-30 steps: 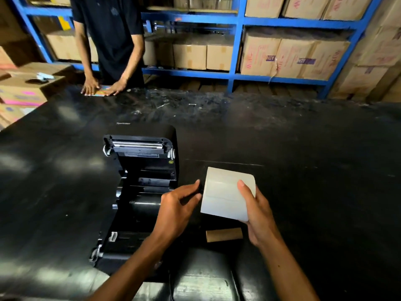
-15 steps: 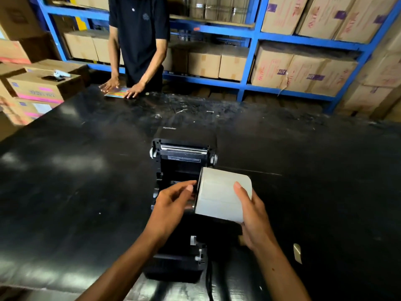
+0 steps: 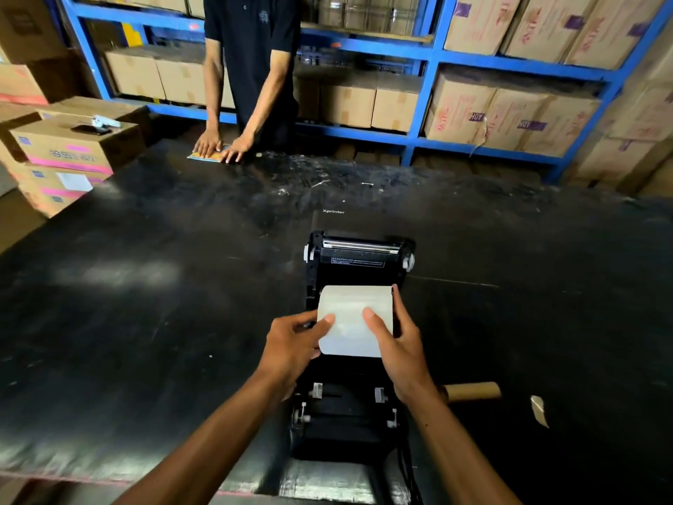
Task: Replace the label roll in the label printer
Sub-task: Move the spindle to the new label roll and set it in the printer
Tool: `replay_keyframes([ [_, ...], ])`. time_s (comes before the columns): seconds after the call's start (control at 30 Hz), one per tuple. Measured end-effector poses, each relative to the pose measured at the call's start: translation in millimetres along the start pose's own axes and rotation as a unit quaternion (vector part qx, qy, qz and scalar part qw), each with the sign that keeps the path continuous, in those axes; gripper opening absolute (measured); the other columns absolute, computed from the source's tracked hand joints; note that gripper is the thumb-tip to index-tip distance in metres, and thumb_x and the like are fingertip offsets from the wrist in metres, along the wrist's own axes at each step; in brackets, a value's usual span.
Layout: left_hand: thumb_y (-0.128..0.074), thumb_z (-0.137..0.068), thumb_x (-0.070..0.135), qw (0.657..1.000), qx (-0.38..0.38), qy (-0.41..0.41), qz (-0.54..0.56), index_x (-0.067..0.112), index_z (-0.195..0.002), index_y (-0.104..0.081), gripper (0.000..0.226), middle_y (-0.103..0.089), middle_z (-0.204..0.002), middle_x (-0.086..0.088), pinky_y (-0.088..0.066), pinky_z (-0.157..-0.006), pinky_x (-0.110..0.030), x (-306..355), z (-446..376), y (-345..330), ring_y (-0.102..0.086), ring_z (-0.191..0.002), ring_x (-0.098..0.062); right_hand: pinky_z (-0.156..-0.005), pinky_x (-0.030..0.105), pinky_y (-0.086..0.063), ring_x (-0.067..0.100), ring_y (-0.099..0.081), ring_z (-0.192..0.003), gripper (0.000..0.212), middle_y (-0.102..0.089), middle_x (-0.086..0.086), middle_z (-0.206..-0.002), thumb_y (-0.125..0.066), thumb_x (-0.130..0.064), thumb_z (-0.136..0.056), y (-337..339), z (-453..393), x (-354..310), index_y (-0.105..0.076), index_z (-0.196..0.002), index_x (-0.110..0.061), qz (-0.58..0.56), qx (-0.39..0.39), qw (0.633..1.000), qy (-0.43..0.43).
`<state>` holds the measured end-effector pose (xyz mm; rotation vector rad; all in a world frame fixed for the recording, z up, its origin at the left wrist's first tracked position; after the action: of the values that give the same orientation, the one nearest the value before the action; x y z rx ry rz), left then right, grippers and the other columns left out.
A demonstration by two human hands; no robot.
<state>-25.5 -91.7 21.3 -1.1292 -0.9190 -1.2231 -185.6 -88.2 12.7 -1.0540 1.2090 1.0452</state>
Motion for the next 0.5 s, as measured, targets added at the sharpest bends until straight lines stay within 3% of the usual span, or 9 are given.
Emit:
replay_keyframes([
  [0.17, -0.065, -0.087, 0.016, 0.999, 0.022, 0.008, 0.028, 0.009, -0.09, -0.076, 0.013, -0.078, -0.087, -0.011, -0.06, -0.068, -0.027, -12, -2, 2, -0.074, -0.081, -0.025, -0.103, 0.043, -0.047, 0.019, -0.057, -0.118, 0.069, -0.05, 0.007, -0.137, -0.066, -0.023, -0.086, -2, -9, 2, -0.03, -0.144, -0.033, 0.064, -0.028, 0.998, 0.011],
  [0.33, -0.068, -0.085, 0.02, 0.999, 0.029, 0.0, -0.012, 0.016, -0.095, -0.077, 0.014, -0.078, -0.093, -0.013, -0.056, -0.09, -0.047, -25, -7, 3, -0.071, -0.095, -0.034, -0.102, 0.043, -0.048, 0.014, -0.058, -0.118, 0.068, -0.054, -0.002, -0.137, -0.066, -0.033, -0.084, 9, -13, 12, -0.025, -0.132, -0.057, 0.081, -0.069, 0.994, -0.012],
  [0.43, -0.068, -0.085, 0.021, 0.999, 0.032, -0.014, -0.038, 0.016, -0.102, -0.075, 0.019, -0.079, -0.094, -0.005, -0.056, -0.088, -0.042, -27, -10, 5, -0.072, -0.094, -0.024, -0.113, 0.05, -0.033, 0.017, -0.028, -0.141, 0.069, -0.024, -0.005, -0.157, -0.065, -0.046, -0.08, 12, -16, 20, -0.023, -0.133, -0.062, 0.123, -0.079, 0.989, -0.023],
  [0.5, -0.068, -0.085, 0.022, 0.998, 0.034, -0.021, -0.05, 0.017, -0.105, -0.074, 0.021, -0.078, -0.095, 0.001, -0.055, -0.087, -0.034, -30, -9, 6, -0.073, -0.093, -0.016, -0.116, 0.053, -0.025, 0.016, -0.01, -0.146, 0.07, -0.002, -0.01, -0.16, -0.063, -0.057, -0.076, 13, -19, 25, -0.019, -0.129, -0.069, 0.171, -0.087, 0.98, -0.043],
])
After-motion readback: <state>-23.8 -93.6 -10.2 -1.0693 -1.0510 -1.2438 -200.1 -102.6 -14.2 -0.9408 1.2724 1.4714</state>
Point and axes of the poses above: each hand's wrist, its own z-axis away from the middle knuckle, its own y-axis out of the back of the hand, x = y × z, the point moved 1 cm from there along -z, towards the middle knuckle
